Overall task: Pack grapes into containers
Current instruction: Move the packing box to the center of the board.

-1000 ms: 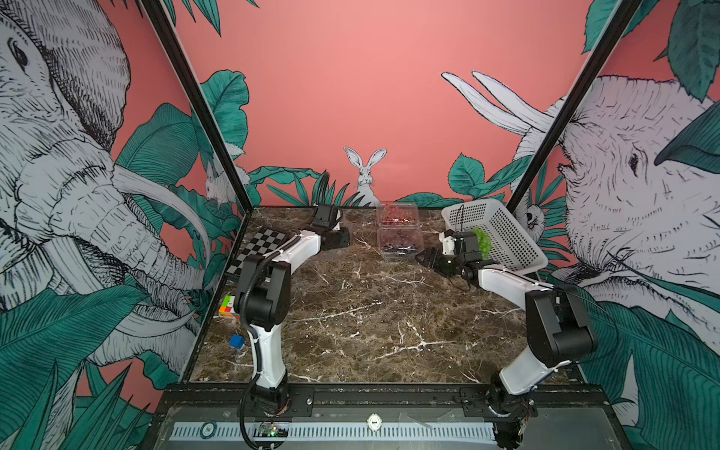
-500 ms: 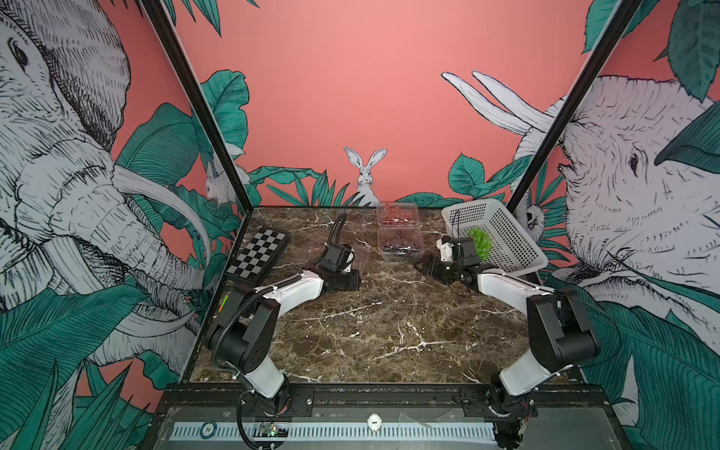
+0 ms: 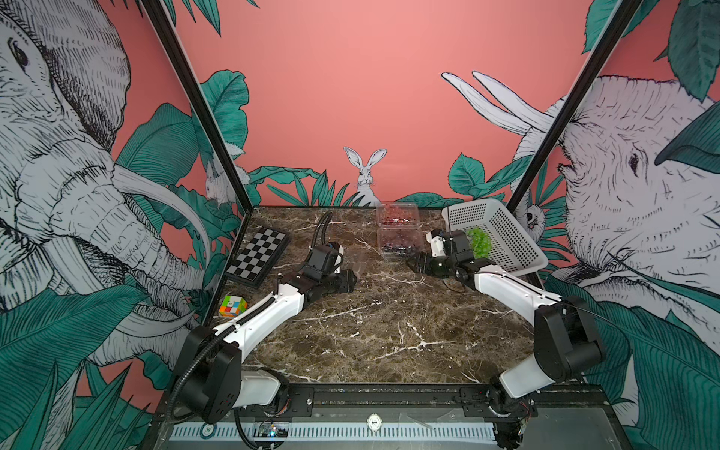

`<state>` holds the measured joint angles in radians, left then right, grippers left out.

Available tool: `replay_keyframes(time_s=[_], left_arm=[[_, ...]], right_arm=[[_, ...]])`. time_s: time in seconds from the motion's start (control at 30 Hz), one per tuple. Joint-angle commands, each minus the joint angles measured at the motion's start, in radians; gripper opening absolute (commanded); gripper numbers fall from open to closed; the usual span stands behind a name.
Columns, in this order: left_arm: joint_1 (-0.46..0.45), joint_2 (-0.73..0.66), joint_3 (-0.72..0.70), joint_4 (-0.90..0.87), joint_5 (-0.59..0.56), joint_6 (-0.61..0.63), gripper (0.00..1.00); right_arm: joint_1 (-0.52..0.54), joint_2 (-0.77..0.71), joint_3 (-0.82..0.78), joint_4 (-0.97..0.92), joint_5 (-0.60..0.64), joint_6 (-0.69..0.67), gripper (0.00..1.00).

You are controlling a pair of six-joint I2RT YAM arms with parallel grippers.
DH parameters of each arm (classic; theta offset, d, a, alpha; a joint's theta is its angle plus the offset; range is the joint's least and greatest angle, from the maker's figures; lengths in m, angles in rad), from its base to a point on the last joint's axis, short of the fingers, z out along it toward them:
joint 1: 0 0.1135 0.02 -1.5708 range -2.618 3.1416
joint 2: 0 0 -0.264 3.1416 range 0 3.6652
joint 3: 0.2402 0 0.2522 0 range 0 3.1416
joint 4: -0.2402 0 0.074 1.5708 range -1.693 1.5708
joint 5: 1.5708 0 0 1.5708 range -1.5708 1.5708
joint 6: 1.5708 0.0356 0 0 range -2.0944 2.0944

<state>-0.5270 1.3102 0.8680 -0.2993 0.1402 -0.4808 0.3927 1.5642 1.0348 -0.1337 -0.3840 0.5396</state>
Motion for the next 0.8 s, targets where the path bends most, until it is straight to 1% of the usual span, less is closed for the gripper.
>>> replay_keyframes(time_s=[0.0, 0.07, 0.13, 0.27, 0.43, 0.6, 0.7, 0.77], left_arm=[[0.0, -0.042, 0.016, -0.079, -0.049, -0.022, 0.69], [0.012, -0.059, 0.005, -0.071, -0.044, -0.053, 0.75], [0.032, -0.07, -0.015, -0.014, -0.01, -0.098, 0.78], [0.042, -0.037, -0.01, 0.093, 0.057, -0.164, 0.79], [0.026, 0.016, -0.008, 0.186, 0.082, -0.208, 0.8], [-0.006, 0.038, -0.082, 0.286, 0.096, -0.256, 0.81], [-0.026, 0.038, -0.123, 0.313, 0.089, -0.272, 0.82], [-0.037, 0.034, -0.143, 0.324, 0.084, -0.277, 0.82]], right_arm=[[0.041, 0.028, 0.098, -0.06, 0.045, -0.075, 0.72], [0.066, 0.058, 0.155, -0.089, 0.064, -0.102, 0.71], [0.09, 0.09, 0.212, -0.12, 0.083, -0.122, 0.7], [0.134, 0.161, 0.343, -0.18, 0.104, -0.152, 0.7], [0.166, 0.252, 0.477, -0.26, 0.1, -0.158, 0.69], [0.173, 0.3, 0.532, -0.266, 0.086, -0.142, 0.68], [0.182, 0.332, 0.577, -0.29, 0.083, -0.154, 0.64], [0.19, 0.353, 0.6, -0.305, 0.08, -0.168, 0.63]])
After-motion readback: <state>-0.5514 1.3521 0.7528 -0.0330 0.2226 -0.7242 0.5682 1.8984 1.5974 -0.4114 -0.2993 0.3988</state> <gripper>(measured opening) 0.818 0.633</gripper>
